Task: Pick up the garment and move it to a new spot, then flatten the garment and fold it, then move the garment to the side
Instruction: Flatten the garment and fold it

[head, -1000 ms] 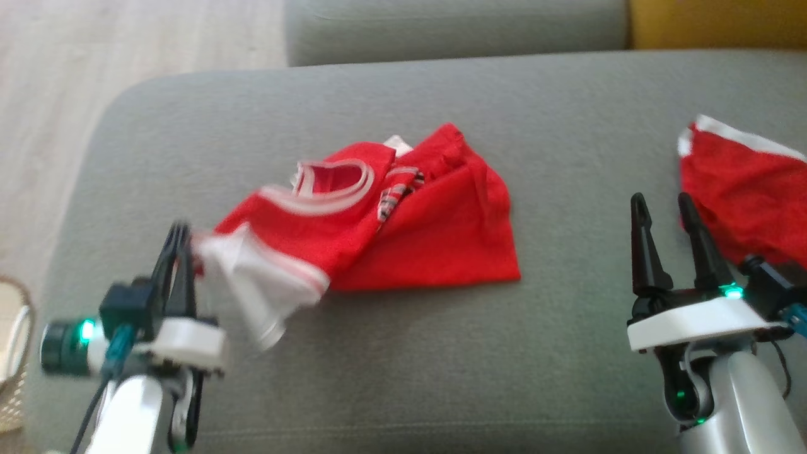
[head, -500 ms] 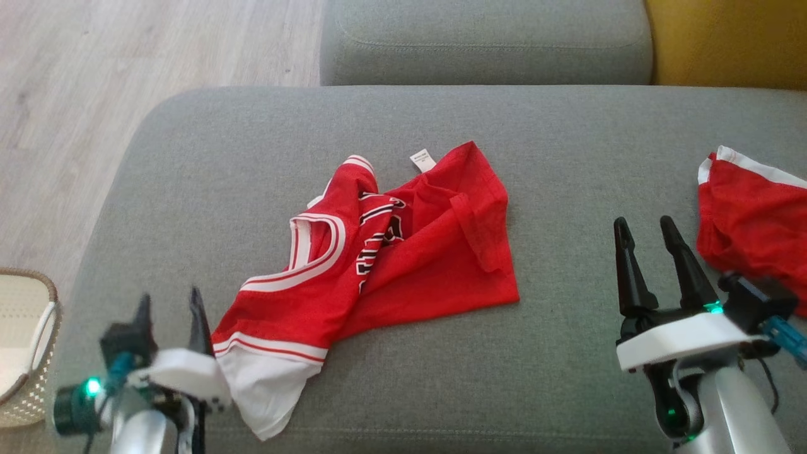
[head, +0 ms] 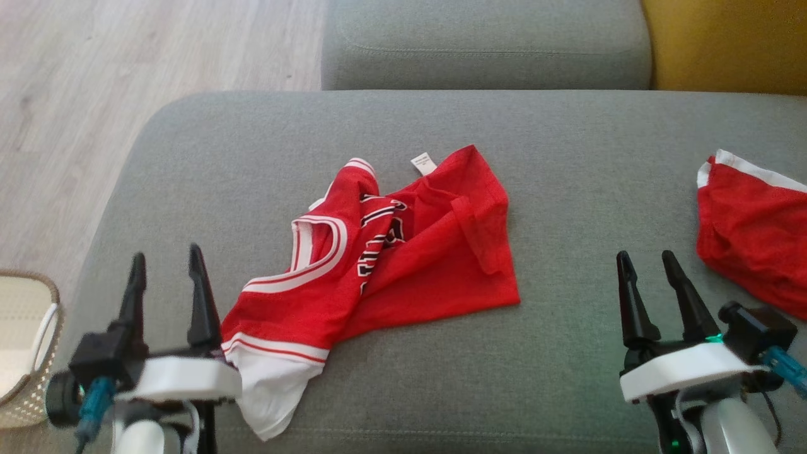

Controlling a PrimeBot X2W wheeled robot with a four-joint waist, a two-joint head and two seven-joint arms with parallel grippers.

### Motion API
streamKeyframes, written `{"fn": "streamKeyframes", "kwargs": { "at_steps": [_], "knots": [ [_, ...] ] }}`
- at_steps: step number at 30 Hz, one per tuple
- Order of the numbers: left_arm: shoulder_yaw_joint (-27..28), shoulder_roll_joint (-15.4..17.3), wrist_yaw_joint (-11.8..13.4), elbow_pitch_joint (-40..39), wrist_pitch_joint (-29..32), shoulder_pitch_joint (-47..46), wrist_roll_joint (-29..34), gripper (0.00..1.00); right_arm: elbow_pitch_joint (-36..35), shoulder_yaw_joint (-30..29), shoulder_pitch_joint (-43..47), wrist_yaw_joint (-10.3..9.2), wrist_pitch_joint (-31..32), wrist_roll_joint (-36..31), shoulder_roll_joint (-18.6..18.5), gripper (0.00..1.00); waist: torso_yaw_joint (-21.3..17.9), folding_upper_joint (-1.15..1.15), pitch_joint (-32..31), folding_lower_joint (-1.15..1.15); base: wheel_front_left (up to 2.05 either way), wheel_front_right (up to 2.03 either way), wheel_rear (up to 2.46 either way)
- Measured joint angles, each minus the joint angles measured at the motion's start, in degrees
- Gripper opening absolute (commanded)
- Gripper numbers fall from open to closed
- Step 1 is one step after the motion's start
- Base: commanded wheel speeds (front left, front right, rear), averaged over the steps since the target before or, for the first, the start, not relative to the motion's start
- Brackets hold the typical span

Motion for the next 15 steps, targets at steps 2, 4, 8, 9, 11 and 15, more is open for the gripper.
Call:
{"fn": "streamKeyframes", "kwargs": {
  "at_steps": [2,4,8,9,11,15],
  "knots": [
    [0.0,-0.4,-0.2,-0.5,0.0,1.3,0.0,1.00,0.1,0.2,0.2,0.00,0.0,0.0,0.0,1.00,0.4,0.00,0.2,0.00,0.00,0.00,0.00],
    [0.0,-0.8,-0.7,-0.7,0.0,1.6,0.1,1.00,0.3,0.9,0.1,0.00,0.0,0.0,0.0,1.00,1.0,0.00,0.6,0.00,0.00,0.00,0.00],
    [-0.1,-1.1,-1.7,-0.9,0.0,1.4,0.3,1.00,2.8,4.5,-1.9,0.00,0.5,-2.2,0.0,1.00,2.6,0.00,1.6,0.00,0.00,0.00,0.00],
    [-0.2,-1.2,-1.7,-0.8,0.0,1.3,0.3,1.00,4.0,5.2,-2.8,0.00,1.3,-3.2,0.0,1.00,3.2,0.00,1.8,0.00,0.00,0.00,0.00],
    [-0.2,-1.2,-2.3,-0.6,0.0,0.8,0.5,1.00,6.7,6.1,-4.9,0.00,2.9,-4.7,0.0,1.00,4.4,0.00,2.2,0.00,0.00,0.00,0.00],
    [-0.3,-1.3,-2.7,0.3,0.0,0.1,0.8,1.00,12.7,7.6,-8.7,0.00,5.2,-7.2,0.0,1.00,7.1,0.00,3.0,0.01,0.00,0.00,0.00]
  ]
}}
